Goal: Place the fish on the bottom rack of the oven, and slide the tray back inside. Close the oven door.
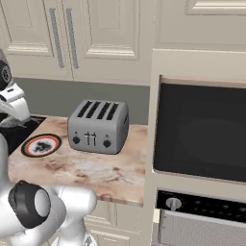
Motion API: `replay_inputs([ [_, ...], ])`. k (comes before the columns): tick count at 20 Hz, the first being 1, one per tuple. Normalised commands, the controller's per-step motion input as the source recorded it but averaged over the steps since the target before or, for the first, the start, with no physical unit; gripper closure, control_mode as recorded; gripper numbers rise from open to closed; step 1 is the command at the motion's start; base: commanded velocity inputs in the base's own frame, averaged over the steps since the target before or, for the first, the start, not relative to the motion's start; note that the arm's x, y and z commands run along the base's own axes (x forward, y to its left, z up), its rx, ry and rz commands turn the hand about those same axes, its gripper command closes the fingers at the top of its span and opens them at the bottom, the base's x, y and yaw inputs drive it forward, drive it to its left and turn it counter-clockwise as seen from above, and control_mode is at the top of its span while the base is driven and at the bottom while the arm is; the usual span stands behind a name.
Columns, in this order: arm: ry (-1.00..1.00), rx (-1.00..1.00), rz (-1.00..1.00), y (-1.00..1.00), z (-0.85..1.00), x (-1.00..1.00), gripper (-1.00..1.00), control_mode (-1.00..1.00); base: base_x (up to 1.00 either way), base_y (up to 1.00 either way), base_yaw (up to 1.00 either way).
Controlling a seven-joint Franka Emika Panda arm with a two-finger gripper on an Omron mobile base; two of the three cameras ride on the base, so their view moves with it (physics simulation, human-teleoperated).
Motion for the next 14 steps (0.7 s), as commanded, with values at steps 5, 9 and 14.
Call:
replay_inputs([
  [5, 0.2, -0.06, 0.02, -0.57, 0.0, 0.21, 1.0, -1.0, 0.0, 0.0, 0.0],
  [9, 0.1, 0.0, -0.04, -0.23, 0.0, 0.24, 1.0, -1.0, 0.0, 0.0, 0.0],
  [14, 0.0, 0.0, -0.07, -0.12, 0.0, 0.04, 1.0, 1.0, 0.0, -0.01, -0.03],
])
